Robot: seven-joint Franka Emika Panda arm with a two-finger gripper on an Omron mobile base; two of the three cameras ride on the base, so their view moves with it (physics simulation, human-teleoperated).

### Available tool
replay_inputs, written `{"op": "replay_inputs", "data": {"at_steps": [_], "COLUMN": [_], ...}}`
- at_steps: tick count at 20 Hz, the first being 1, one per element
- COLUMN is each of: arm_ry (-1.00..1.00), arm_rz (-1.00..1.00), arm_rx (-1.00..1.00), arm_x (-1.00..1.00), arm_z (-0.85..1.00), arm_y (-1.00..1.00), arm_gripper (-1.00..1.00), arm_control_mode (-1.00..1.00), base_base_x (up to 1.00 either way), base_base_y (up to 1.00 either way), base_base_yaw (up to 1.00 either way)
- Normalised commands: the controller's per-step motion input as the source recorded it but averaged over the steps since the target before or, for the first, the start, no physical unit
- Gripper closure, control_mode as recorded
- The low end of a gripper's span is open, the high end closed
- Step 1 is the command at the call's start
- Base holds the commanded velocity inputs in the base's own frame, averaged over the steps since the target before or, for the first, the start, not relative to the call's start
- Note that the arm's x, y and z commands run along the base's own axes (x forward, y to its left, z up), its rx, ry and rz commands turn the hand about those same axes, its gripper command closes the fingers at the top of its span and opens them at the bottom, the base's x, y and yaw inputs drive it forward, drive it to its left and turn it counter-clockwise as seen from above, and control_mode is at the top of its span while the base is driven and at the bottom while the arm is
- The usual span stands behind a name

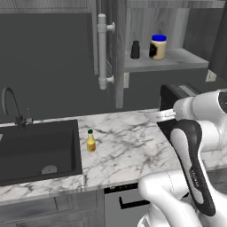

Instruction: There are various items on the counter. Only move the condiments/shakers into the cabinet.

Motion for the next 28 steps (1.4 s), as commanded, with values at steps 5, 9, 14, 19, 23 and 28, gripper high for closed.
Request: {"op": "replay_inputs", "data": {"at_steps": [5, 9, 14, 19, 23, 28], "arm_ry": [0.25, 0.12, -0.01, -0.15, -0.25, -0.25], "arm_rz": [0.50, 0.39, 0.05, 0.04, 0.07, 0.10], "arm_rx": [0.12, 0.02, 0.00, 0.00, -0.02, -0.01], "arm_x": [-0.20, -0.05, 0.00, 0.11, 0.26, 0.27], "arm_z": [-0.55, -0.49, -0.37, -0.34, -0.19, -0.09], "arm_y": [0.00, 0.04, 0.00, 0.19, 0.34, 0.39], "arm_gripper": [-1.00, -1.00, -1.00, -1.00, -1.00, -1.00], "arm_control_mode": [-1.00, -1.00, -1.00, -1.00, -1.00, -1.00], "base_base_x": [0.00, 0.00, 0.00, 0.00, 0.00, 0.00], "base_base_y": [0.00, 0.00, 0.00, 0.00, 0.00, 0.00], "base_base_yaw": [0.00, 0.00, 0.00, 0.00, 0.00, 0.00]}}
